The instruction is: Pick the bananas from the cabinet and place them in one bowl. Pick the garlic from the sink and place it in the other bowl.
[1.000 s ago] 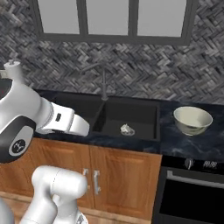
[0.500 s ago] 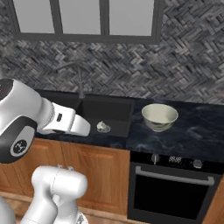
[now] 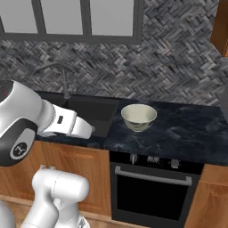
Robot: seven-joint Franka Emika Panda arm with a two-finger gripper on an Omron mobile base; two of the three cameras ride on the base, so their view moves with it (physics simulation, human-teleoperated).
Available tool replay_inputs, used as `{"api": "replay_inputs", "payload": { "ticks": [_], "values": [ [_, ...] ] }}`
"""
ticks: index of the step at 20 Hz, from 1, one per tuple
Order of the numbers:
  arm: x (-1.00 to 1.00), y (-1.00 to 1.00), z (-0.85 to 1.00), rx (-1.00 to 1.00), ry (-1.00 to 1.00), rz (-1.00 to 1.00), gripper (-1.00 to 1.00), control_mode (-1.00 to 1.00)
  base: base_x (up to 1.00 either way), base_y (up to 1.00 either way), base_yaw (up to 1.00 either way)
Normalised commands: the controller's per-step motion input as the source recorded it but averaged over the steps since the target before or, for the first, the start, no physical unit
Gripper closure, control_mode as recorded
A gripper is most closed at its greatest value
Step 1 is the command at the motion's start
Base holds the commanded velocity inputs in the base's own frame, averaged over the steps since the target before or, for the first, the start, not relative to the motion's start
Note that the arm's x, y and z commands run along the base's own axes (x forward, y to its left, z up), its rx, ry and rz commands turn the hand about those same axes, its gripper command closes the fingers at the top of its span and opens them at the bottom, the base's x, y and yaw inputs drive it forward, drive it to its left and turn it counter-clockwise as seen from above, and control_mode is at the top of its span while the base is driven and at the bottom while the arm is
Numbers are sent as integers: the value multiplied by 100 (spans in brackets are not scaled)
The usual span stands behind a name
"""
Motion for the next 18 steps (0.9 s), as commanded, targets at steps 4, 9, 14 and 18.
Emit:
{"api": "replay_inputs", "payload": {
  "ticks": [4,9,14,18],
  "values": [
    [0,0,0,0,0,0,-100,100,51,-34,5],
    [0,0,0,0,0,0,-100,100,50,-14,5],
    [0,0,0,0,0,0,-100,100,47,-2,2],
    [0,0,0,0,0,0,-100,100,41,2,-4]
  ]
}}
